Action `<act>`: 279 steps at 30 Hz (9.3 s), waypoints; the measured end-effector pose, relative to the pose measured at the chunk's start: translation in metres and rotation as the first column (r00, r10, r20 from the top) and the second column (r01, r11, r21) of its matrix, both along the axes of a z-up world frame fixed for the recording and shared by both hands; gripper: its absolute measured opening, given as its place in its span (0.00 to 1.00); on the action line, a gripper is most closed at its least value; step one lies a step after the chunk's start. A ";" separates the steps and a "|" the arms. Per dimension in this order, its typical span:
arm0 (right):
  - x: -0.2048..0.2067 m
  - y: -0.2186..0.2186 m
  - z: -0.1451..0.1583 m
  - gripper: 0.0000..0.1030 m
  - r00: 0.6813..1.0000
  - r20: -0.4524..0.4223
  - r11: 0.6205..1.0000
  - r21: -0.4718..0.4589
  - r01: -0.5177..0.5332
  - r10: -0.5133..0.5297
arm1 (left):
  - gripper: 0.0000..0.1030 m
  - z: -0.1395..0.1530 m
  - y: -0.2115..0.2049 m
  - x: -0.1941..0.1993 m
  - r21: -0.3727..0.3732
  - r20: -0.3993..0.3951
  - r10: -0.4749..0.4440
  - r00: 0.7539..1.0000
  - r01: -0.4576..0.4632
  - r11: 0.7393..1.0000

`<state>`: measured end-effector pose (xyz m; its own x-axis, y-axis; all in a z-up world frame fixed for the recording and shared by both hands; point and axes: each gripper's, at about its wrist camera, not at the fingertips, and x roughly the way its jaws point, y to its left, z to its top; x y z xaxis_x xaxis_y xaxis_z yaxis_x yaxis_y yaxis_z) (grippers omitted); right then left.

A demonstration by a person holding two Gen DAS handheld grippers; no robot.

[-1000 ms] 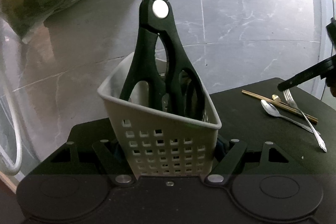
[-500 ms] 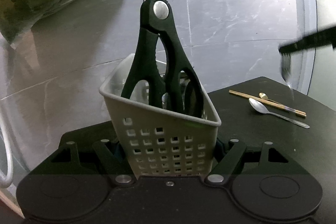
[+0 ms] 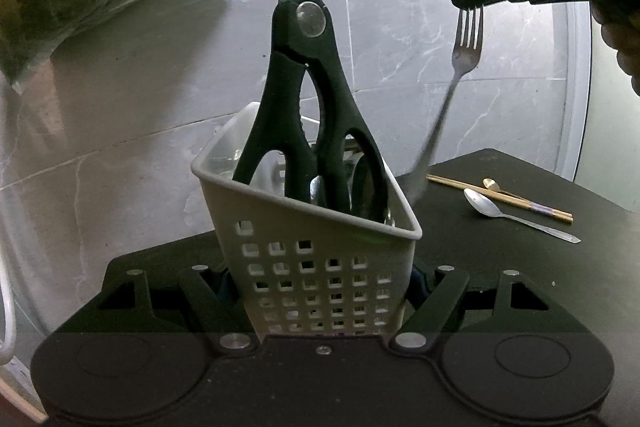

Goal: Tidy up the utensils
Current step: 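Lower the fork into the caddy and open the right tool, then grasp the small gold spoon with the right tool, then lower the gold spoon into the caddy and open the right tool, then grasp the silver spoon with the right tool, then lower the silver spoon into the caddy and open the right tool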

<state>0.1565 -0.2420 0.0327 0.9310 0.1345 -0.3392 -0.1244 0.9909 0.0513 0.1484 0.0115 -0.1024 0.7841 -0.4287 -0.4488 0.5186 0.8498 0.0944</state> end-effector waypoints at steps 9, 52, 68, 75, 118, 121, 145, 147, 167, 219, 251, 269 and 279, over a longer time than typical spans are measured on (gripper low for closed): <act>-0.001 0.029 0.055 0.03 0.984 0.135 0.993 -0.028 -0.111 0.114 | 0.75 -0.002 0.001 -0.002 -0.015 0.007 0.004 1.000 -0.004 1.000; -0.022 -0.111 -0.101 0.95 0.881 -0.437 0.979 0.005 0.204 -0.182 | 0.75 0.000 -0.023 -0.005 -0.017 0.004 0.044 0.999 -0.044 0.999; 0.111 -0.191 -0.182 0.42 0.780 -0.554 0.924 -0.047 -0.379 0.292 | 0.75 0.004 -0.096 -0.013 0.010 -0.014 0.310 0.950 -0.310 0.951; 0.112 -0.182 -0.182 0.31 0.759 -0.546 0.885 -0.065 -0.461 0.355 | 0.75 0.007 -0.099 -0.011 0.015 -0.022 0.336 0.941 -0.336 0.942; 0.025 -0.177 -0.119 0.01 0.952 -0.299 0.997 -0.019 -0.080 0.070 | 0.75 0.002 -0.092 -0.015 -0.002 -0.008 0.292 0.956 -0.292 0.956; 0.015 -0.167 -0.099 0.01 0.968 -0.244 0.998 -0.017 -0.067 0.061 | 0.75 0.002 -0.088 -0.015 -0.003 -0.011 0.273 0.962 -0.273 0.962; 0.066 0.008 0.031 0.01 0.919 0.236 0.945 0.007 -0.327 0.317 | 0.74 -0.005 -0.057 -0.010 -0.060 -0.007 0.127 0.992 -0.127 0.990; 0.067 0.016 0.027 0.01 0.918 0.238 0.942 0.025 -0.333 0.318 | 0.74 -0.005 -0.057 -0.010 -0.061 -0.008 0.123 0.992 -0.123 0.990; 0.059 0.028 -0.042 0.03 0.904 0.135 0.902 0.102 -0.419 0.405 | 0.74 -0.006 -0.061 -0.009 -0.069 -0.006 0.142 0.990 -0.142 0.987; 0.133 -0.144 -0.179 0.80 0.494 -0.610 0.694 0.132 -0.708 0.620 | 0.75 0.005 -0.095 -0.018 -0.025 -0.016 0.329 0.944 -0.329 0.944; 0.073 -0.149 -0.146 0.01 0.778 -0.404 0.858 0.036 -0.513 0.482 | 0.75 0.002 -0.098 -0.018 -0.022 -0.008 0.325 0.946 -0.325 0.945; 0.048 -0.099 -0.042 0.01 0.963 0.044 0.953 0.137 -0.268 0.265 | 0.75 -0.001 -0.073 -0.014 -0.032 0.004 0.179 0.984 -0.178 0.983; 0.078 -0.042 0.033 0.01 0.905 0.323 0.926 0.160 -0.342 0.278 | 0.74 -0.004 -0.062 -0.013 -0.051 0.005 0.135 0.991 -0.135 0.990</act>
<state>0.2350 -0.2840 0.0658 0.8825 0.4704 0.0057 -0.4646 0.8697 0.1666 0.1358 -0.0502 -0.1068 0.8398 -0.3407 -0.4228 0.3984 0.9157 0.0535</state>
